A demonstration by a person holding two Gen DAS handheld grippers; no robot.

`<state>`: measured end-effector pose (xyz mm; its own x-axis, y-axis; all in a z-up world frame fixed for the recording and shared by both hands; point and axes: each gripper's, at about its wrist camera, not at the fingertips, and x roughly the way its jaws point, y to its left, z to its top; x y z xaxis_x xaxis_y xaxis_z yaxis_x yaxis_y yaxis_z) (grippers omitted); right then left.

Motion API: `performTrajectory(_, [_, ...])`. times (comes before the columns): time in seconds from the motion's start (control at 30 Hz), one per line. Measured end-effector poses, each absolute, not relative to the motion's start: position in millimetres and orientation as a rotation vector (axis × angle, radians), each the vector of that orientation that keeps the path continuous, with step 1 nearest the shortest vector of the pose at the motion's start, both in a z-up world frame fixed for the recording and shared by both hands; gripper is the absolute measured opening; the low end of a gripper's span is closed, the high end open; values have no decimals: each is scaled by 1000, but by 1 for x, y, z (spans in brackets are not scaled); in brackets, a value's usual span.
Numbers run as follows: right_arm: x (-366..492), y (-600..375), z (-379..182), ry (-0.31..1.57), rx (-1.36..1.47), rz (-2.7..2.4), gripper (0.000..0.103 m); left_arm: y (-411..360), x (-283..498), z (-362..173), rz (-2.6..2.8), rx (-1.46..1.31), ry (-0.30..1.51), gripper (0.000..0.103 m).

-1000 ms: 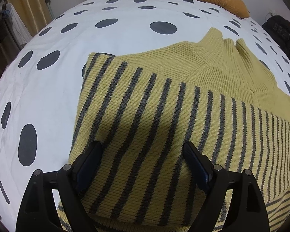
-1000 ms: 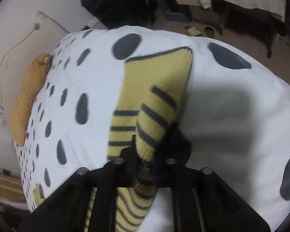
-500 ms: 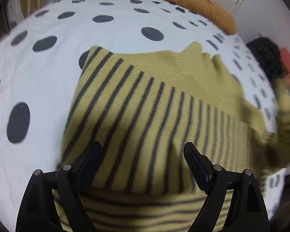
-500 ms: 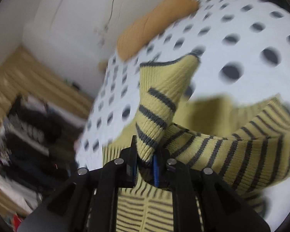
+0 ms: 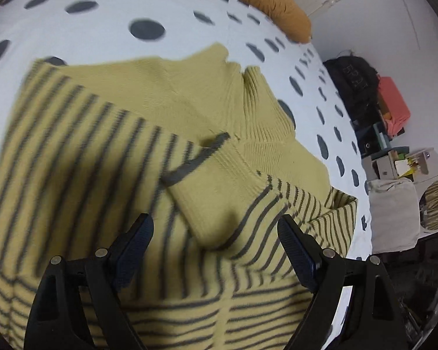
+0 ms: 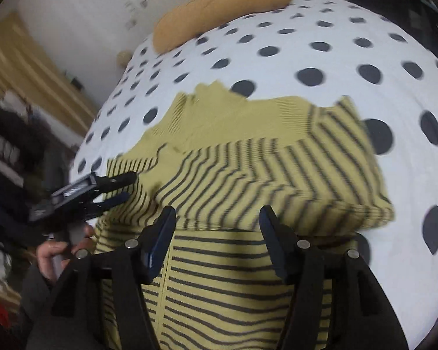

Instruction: Fold large clothes

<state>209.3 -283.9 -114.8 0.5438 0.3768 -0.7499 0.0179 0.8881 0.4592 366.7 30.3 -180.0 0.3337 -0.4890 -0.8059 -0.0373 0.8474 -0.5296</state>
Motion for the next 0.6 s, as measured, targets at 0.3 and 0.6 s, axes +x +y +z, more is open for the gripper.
performTrajectory(0.3, [255, -300, -138, 1035, 449, 156, 60, -1, 392, -196, -285, -375, 1210, 7])
performTrajectory(0.6, [252, -277, -136, 990, 538, 226, 60, 96, 382, -119, -339, -474, 889, 12])
